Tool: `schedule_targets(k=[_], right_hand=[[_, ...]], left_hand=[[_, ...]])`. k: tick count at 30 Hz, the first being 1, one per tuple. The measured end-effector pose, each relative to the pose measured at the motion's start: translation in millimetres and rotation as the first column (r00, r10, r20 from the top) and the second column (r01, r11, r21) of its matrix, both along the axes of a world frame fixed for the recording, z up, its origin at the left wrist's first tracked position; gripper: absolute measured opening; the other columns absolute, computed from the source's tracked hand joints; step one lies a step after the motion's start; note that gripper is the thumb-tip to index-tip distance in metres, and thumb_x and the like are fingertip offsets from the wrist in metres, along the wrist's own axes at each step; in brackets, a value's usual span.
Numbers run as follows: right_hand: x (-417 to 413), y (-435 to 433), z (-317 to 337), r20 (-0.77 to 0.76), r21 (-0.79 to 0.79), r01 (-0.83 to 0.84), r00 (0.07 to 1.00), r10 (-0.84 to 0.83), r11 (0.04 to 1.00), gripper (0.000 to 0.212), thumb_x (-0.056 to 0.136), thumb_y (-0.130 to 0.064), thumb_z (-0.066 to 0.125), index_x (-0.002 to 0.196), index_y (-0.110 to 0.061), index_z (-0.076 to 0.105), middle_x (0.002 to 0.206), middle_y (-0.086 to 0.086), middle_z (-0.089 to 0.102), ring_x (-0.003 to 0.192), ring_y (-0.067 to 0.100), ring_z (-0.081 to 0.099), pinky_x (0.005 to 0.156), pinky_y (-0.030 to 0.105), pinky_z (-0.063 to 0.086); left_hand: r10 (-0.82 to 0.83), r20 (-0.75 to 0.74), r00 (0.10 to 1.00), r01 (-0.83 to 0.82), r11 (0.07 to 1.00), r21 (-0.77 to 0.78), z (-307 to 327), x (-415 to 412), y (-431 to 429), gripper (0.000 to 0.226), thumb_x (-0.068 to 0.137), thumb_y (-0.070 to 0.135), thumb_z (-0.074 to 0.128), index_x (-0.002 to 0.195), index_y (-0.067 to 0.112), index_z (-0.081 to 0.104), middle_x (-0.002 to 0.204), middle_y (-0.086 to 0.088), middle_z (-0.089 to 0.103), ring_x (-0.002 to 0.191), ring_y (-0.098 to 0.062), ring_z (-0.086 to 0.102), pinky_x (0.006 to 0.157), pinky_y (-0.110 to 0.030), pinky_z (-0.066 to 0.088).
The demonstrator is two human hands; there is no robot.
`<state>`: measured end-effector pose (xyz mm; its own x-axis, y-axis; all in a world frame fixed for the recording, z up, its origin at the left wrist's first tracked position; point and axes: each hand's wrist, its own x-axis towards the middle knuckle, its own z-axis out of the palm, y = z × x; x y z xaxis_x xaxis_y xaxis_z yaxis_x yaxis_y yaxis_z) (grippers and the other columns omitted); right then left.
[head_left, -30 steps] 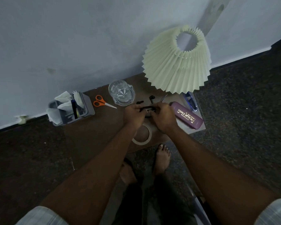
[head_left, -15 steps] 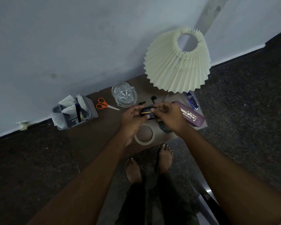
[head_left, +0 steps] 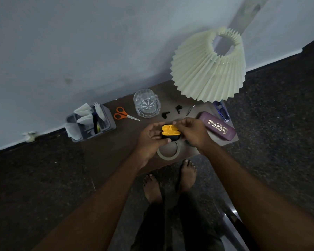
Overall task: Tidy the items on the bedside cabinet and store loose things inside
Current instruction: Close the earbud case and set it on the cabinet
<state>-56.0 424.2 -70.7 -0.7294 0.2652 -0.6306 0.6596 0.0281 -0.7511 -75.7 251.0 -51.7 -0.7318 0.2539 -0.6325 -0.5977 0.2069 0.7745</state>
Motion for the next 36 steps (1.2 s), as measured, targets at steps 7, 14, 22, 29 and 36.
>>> schedule_targets(k=[7, 14, 22, 29, 36], right_hand=[[-15, -9, -2, -0.048, 0.258, -0.204, 0.974, 0.223, 0.944, 0.015, 0.091, -0.023, 0.066, 0.076, -0.019, 0.064, 0.073, 0.001, 0.068, 0.070, 0.018, 0.064, 0.067, 0.037, 0.053], [-56, -17, -13, -0.001, 0.573, -0.438, 0.845, 0.535, 0.693, 0.028, 0.082, -0.007, 0.052, 0.101, -0.017, 0.071, 0.100, 0.006, 0.073, 0.095, 0.031, 0.066, 0.078, 0.039, 0.055], [-63, -26, -28, 0.087, 0.626, -0.515, 0.793, 0.603, 0.586, 0.021, 0.083, -0.011, 0.057, 0.100, -0.009, 0.070, 0.104, 0.014, 0.068, 0.096, 0.037, 0.063, 0.077, 0.038, 0.053], [-61, -27, -34, 0.077, 0.614, -0.536, 0.771, 0.632, 0.579, 0.015, 0.079, -0.005, 0.058, 0.090, -0.006, 0.068, 0.098, 0.016, 0.065, 0.092, 0.036, 0.061, 0.073, 0.036, 0.049], [-45, -17, -10, -0.135, 0.491, -0.322, 0.890, 0.436, 0.809, 0.012, 0.081, -0.015, 0.071, 0.093, -0.016, 0.072, 0.080, 0.000, 0.067, 0.071, 0.014, 0.057, 0.063, 0.026, 0.044]], left_hand=[[0.033, 0.034, 0.999, -0.032, 0.999, -0.036, -13, 6, -14, 0.062, 0.072, -0.012, 0.078, 0.126, 0.010, 0.056, 0.111, -0.014, 0.069, 0.098, -0.016, 0.066, 0.078, -0.017, 0.055], [0.068, 0.037, 0.997, -0.066, 0.996, -0.058, -25, 8, -25, 0.062, 0.069, -0.016, 0.076, 0.122, 0.010, 0.057, 0.107, -0.013, 0.069, 0.094, -0.017, 0.065, 0.084, -0.028, 0.054], [0.069, 0.019, 0.997, -0.067, 0.995, -0.076, -28, 8, -29, 0.062, 0.069, -0.017, 0.076, 0.122, 0.008, 0.056, 0.101, -0.008, 0.069, 0.087, -0.012, 0.066, 0.076, -0.018, 0.055], [0.070, 0.019, 0.997, -0.068, 0.995, -0.073, -28, 9, -26, 0.063, 0.069, -0.017, 0.076, 0.126, 0.004, 0.056, 0.106, -0.013, 0.068, 0.087, -0.012, 0.066, 0.074, -0.017, 0.055], [0.072, 0.019, 0.997, -0.070, 0.996, -0.055, -23, 6, -19, 0.062, 0.071, -0.018, 0.073, 0.126, 0.004, 0.054, 0.108, -0.011, 0.068, 0.085, -0.010, 0.067, 0.074, -0.020, 0.057]])
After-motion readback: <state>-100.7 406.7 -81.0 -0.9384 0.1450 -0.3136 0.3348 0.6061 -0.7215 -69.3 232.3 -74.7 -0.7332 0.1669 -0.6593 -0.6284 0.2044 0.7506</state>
